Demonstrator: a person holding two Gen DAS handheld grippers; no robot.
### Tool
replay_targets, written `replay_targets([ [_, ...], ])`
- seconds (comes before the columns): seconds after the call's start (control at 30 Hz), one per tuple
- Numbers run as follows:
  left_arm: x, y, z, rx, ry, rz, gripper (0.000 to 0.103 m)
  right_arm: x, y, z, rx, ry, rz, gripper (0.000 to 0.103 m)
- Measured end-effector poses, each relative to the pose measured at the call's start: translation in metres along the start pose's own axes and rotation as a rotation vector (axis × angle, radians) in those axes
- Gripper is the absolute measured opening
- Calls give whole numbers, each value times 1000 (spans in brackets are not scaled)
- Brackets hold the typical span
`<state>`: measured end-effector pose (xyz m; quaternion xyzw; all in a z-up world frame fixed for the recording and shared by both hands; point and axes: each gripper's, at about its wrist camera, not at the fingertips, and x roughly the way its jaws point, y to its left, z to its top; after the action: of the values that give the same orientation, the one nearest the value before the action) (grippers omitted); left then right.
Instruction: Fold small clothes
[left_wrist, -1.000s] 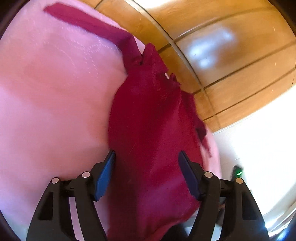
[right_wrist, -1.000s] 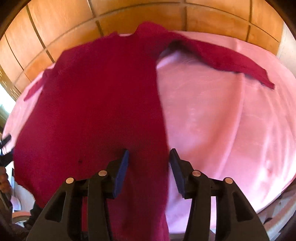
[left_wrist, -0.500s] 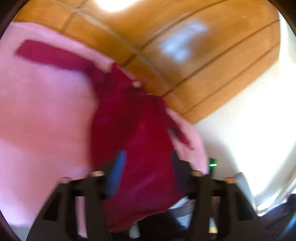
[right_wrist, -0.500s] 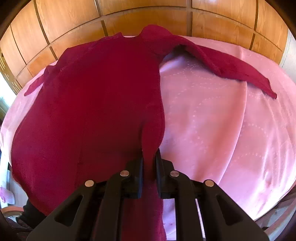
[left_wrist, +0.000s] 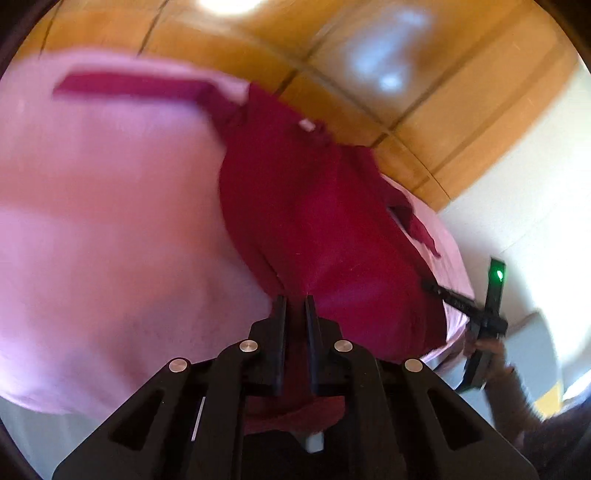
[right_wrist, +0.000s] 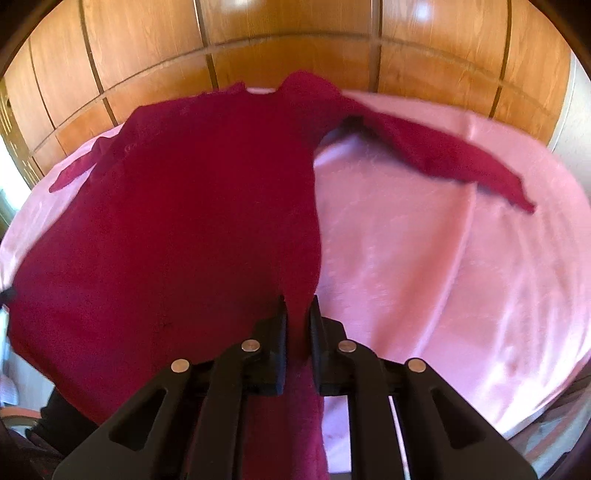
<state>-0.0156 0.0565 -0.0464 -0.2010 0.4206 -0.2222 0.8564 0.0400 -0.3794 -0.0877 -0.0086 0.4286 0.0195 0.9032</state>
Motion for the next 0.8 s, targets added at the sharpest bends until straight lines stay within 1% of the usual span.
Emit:
replay_targets([
  [0.03, -2, -4, -2, 29, 3, 32, 5, 4, 0, -3, -20, 12, -48, 9],
  [0.07, -4, -4, -2, 47, 6, 74, 5, 11, -2, -7, -25, 37, -71, 9],
  [0.1, -5, 3, 2, 39, 14, 93, 5, 15, -4, -8, -12, 48, -64, 9],
  [0.13, -6, 12, 8, 14, 5, 114, 6, 16, -5, -9, 0, 49, -61, 10],
  [0.17, -9, 27, 15, -39, -23, 166, 9, 16, -5, -7, 4, 49, -72, 17],
  [0.2, -14, 39, 21, -72, -45, 195, 23, 14, -5, -5, 8, 42, -87, 26],
  [0.23, -23, 50, 28, -107, -77, 236, 43, 10, -5, -2, 14, 28, -104, 50],
  [0.27, -27, 62, 37, -145, -111, 292, 51, 4, -4, 2, 19, 0, -107, 57],
  [0.3, -31, 76, 48, -175, -157, 345, 58, 0, -3, 7, 18, -18, -107, 56],
  [0.33, -35, 89, 60, -192, -193, 403, 58, -4, 0, 14, 15, -38, -101, 56],
  [0.37, -37, 104, 74, -213, -213, 481, 58, -7, 4, 18, 15, -51, -93, 58],
  [0.4, -37, 114, 84, -230, -220, 522, 58, -9, 10, 24, 17, -67, -71, 60],
  [0.43, -35, 125, 96, -255, -227, 545, 58, -10, 18, 29, 13, -78, -44, 63],
  [0.5, -30, 151, 124, -308, -246, 575, 59, -8, 40, 37, -20, -96, 11, 64],
  [0.53, -28, 163, 138, -330, -251, 606, 59, -4, 54, 40, -43, -97, 46, 64],
  [0.57, -23, 177, 154, -353, -257, 606, 60, -1, 62, 41, -53, -95, 69, 64],
  [0.6, -23, 188, 161, -364, -252, 601, 70, 5, 74, 44, -62, -86, 107, 64],
  [0.63, -20, 200, 174, -383, -251, 618, 74, 10, 85, 46, -74, -74, 143, 64],
  [0.67, -16, 209, 181, -404, -264, 642, 74, 15, 96, 48, -90, -70, 166, 64],
  [0.7, -11, 217, 194, -417, -280, 649, 74, 19, 109, 49, -110, -75, 185, 64],
  [0.73, -5, 225, 205, -418, -272, 661, 77, 23, 118, 51, -120, -74, 213, 64],
  [0.8, 8, 245, 225, -427, -219, 711, 77, 31, 131, 53, -120, -63, 259, 64],
])
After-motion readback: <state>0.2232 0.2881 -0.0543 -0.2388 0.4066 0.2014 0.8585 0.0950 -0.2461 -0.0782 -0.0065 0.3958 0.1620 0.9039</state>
